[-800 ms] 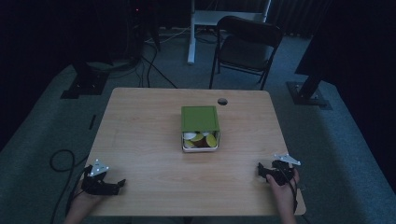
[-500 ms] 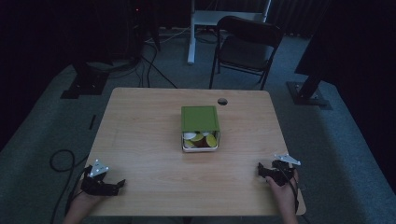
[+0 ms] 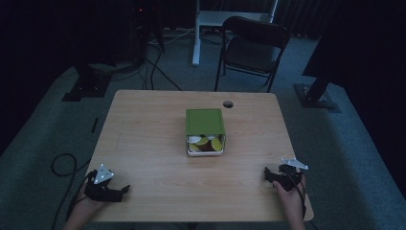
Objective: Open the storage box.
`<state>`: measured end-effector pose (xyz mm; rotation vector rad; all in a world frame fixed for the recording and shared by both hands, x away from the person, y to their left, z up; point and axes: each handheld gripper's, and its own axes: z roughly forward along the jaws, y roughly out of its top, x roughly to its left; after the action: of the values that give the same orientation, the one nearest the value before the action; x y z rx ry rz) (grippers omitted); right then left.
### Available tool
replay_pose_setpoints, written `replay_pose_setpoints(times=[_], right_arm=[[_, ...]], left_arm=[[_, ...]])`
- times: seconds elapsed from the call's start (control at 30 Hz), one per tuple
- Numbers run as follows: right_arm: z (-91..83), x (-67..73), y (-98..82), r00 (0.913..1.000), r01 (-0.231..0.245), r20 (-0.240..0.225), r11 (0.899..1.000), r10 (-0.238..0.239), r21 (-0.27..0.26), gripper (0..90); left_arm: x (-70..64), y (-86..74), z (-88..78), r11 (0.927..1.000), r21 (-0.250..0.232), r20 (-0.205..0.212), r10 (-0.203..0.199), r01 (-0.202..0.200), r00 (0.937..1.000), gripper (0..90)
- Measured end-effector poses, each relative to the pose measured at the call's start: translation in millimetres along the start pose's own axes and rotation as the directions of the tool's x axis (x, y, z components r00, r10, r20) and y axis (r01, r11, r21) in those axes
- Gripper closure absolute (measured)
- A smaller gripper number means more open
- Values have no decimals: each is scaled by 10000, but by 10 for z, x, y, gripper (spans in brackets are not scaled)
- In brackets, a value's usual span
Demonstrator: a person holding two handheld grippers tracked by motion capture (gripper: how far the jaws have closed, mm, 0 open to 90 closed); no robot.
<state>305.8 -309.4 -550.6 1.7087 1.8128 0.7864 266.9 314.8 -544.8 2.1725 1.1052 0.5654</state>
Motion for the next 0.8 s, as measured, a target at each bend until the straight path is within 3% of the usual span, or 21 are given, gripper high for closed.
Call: replay_pose_setpoints(times=[0.23, 0.33, 0.53, 0.57, 0.67, 0.8], right_arm=[[1, -1, -3, 10000, 5, -4, 10000, -5, -12, 101], [0, -1, -3, 10000, 1, -4, 10000, -1, -9, 102], [1, 0, -3, 10000, 3, -13, 10000, -3, -15, 102], [1, -1, -4, 10000, 8, -9, 10000, -8, -7, 102], [1, -1, -5, 10000, 3, -11, 10000, -3, -19, 102], [1, -1, -5, 10000, 9, -4, 10000, -9, -19, 102]], left_arm=[[-151, 102, 41, 9970, 84, -40, 774, -774, 9970, 14], [-238, 175, 62, 9926, -5, -97, 1216, -1216, 9925, 13], [-341, 275, 80, 9872, -174, 128, 1586, -1584, 9873, 14], [-404, 347, 99, 9804, -269, 162, 1955, -1950, 9806, 32], [-452, 407, 126, 9764, -422, 189, 2125, -2116, 9770, 32], [-587, 502, 186, 9615, -552, 153, 2705, -2693, 9626, 32]])
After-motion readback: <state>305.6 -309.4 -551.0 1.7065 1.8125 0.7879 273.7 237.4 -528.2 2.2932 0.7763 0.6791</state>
